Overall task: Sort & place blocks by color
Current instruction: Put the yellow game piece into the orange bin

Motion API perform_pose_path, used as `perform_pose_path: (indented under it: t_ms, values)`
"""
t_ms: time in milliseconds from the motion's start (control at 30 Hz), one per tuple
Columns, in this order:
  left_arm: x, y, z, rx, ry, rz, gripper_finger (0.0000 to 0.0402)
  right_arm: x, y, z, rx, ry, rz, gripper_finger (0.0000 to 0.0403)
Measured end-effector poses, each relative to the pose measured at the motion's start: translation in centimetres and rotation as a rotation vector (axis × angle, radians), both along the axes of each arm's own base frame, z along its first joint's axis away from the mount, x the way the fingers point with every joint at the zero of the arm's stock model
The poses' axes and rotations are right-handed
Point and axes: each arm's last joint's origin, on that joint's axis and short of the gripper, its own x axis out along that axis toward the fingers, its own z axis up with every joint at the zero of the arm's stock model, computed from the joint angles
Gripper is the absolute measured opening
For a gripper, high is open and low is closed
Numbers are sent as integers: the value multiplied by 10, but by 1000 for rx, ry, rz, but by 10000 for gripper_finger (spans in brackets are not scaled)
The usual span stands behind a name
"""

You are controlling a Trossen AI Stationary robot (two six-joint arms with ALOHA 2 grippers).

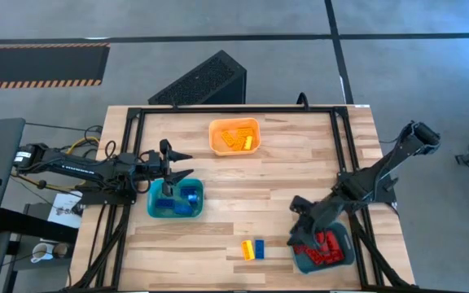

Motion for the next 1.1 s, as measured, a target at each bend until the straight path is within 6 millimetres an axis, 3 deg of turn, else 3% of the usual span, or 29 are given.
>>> perform_pose_path:
  t_ms: [267,533,733,900,1100]
  values:
    - [0,0,0,-4,0,-2,215,25,-18,18,-35,-282,-37,325]
    - [0,0,0,-8,-1,-3,215,34,-24,31,-112,-476,-111,325]
    - [0,0,0,-6,0,-5,215,45,-20,15,-178,-434,-143,325]
    - [0,0,0,-7,-1,-5,215,63,-20,-10,-229,-349,-153,324]
    - [0,0,0,-7,-1,-2,215,89,-19,-35,-182,-211,-50,324]
